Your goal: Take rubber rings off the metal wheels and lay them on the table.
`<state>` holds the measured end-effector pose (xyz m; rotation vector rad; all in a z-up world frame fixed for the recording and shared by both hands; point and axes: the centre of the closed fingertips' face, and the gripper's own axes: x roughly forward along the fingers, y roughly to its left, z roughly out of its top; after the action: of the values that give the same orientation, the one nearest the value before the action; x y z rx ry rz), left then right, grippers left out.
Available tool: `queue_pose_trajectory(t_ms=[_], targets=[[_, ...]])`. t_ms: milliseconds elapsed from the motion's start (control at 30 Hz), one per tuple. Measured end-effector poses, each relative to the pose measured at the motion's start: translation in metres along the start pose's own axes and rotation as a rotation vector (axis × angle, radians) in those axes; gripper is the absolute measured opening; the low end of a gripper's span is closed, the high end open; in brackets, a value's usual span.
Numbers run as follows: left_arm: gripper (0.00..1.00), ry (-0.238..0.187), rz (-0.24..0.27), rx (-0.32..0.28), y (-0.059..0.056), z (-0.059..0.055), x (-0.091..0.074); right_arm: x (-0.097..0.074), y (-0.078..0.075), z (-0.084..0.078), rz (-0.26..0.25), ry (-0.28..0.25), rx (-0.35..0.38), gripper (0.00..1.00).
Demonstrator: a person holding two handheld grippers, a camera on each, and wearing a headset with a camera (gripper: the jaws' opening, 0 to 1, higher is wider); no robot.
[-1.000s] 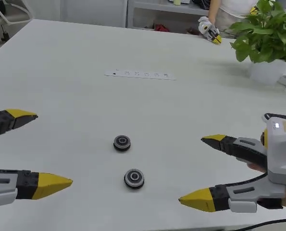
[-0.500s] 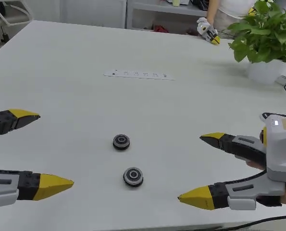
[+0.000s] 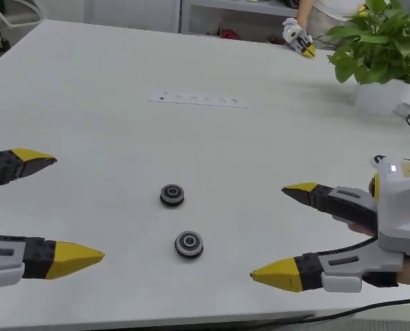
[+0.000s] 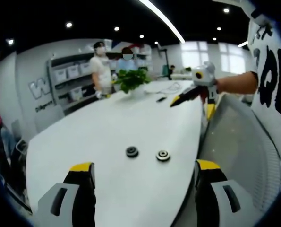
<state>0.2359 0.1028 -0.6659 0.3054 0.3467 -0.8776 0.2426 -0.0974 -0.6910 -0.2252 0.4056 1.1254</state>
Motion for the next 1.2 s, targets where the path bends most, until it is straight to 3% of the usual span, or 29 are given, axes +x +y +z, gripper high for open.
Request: queue_pose_trajectory(t_ms=[833, 1200], targets=[[0.85, -0.005, -0.033, -0.005, 0.013, -0.004, 0.018, 0.021, -0.013, 0.004, 0.055, -0.050, -0.022, 0.81], [0.81, -0.002, -0.077, 0.007, 0.012, -0.004, 0.035, 0.033, -0.019, -0.003, 0.074, -0.029, -0.025, 0.77]])
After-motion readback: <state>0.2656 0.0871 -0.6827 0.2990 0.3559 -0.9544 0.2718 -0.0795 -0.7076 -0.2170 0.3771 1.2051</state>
